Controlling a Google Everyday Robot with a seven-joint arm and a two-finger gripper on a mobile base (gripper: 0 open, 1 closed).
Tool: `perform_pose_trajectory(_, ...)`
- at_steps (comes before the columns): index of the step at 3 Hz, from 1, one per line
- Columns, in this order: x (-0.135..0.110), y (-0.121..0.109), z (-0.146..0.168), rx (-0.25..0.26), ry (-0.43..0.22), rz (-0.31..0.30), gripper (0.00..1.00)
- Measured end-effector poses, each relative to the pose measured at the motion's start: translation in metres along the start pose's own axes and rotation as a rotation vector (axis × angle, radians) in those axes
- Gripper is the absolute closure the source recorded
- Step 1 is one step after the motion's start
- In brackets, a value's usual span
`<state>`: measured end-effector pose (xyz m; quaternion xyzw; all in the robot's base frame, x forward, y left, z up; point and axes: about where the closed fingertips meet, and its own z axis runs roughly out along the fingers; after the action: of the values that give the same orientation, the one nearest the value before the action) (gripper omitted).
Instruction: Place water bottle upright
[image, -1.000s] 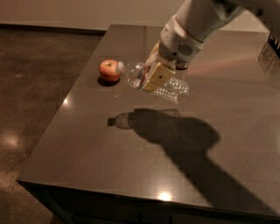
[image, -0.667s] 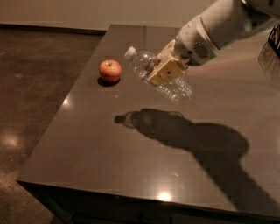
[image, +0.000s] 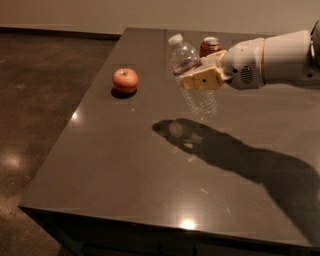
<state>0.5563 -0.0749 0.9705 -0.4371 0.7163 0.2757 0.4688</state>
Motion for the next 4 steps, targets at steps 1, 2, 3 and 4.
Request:
perform_pose_trajectory(1,0.008,-0.014,-0.002,0.054,-0.156,0.056,1.0)
perform_pose_trajectory(2,0.017,-0.021,-0.003,0.072,-0.27,0.087,1.0)
perform_pose_trajectory(3,0.024,-0.027,-0.006,0.074,-0.372,0.096,1.0)
perform_pose_trajectory(4,0.032,-0.031,-0.008,0.071,-0.435,0.089,1.0)
